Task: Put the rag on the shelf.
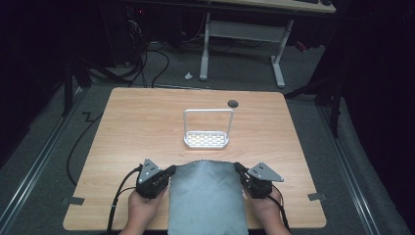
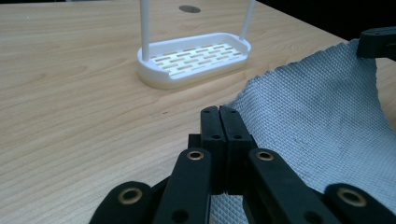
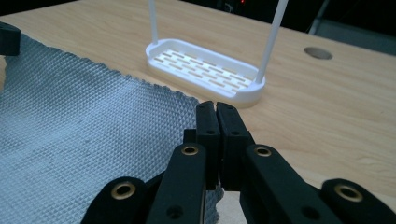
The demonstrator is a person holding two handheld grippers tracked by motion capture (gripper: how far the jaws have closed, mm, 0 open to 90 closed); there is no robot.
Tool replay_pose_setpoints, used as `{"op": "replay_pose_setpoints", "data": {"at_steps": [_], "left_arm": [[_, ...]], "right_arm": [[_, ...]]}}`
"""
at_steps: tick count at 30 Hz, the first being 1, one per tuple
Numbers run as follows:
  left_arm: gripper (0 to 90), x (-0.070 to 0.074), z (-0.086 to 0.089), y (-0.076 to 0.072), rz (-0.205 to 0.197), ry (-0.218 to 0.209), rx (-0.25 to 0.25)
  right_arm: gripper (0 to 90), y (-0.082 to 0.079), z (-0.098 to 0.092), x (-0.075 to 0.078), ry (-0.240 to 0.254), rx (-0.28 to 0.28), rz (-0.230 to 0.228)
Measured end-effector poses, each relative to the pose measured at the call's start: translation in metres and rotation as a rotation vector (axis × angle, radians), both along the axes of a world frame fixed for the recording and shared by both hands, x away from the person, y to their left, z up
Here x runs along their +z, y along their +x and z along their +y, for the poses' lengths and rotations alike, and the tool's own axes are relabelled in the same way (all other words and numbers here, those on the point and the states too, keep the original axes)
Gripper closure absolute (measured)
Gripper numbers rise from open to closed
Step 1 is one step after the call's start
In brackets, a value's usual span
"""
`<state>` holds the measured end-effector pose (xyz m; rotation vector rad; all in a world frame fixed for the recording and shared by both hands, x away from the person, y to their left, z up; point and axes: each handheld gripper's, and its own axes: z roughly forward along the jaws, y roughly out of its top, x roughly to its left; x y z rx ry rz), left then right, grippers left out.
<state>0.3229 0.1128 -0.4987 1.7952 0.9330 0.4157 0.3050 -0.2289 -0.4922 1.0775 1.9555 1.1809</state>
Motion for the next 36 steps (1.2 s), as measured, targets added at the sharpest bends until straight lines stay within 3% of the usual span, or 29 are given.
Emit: {"op": "replay_pose_setpoints", "data": {"at_steps": [5, 8, 18, 28, 36], "left_arm": [[89.4, 0.017, 0.004, -0.013, -0.032, -0.034, 0.011], [89.4, 0.031, 0.007, -0.021, -0.081, -0.013, 0.014], [89.5, 0.073, 0.008, -0.028, -0.193, -0.074, 0.023], [89.5, 0.094, 0.008, -0.021, -0.245, -0.101, 0.042], [89.5, 0.107, 0.004, -0.007, -0.278, -0.119, 0.070]], "right_arm": [[89.6, -0.008, -0.001, 0.016, 0.026, -0.002, -0.045], [89.6, -0.014, -0.001, 0.029, 0.039, 0.004, -0.084], [89.7, -0.027, 0.004, 0.064, 0.066, 0.024, -0.196], [89.6, -0.024, 0.000, 0.093, 0.089, 0.011, -0.255], [89.7, -0.009, 0.002, 0.111, 0.094, 0.002, -0.289]]}}
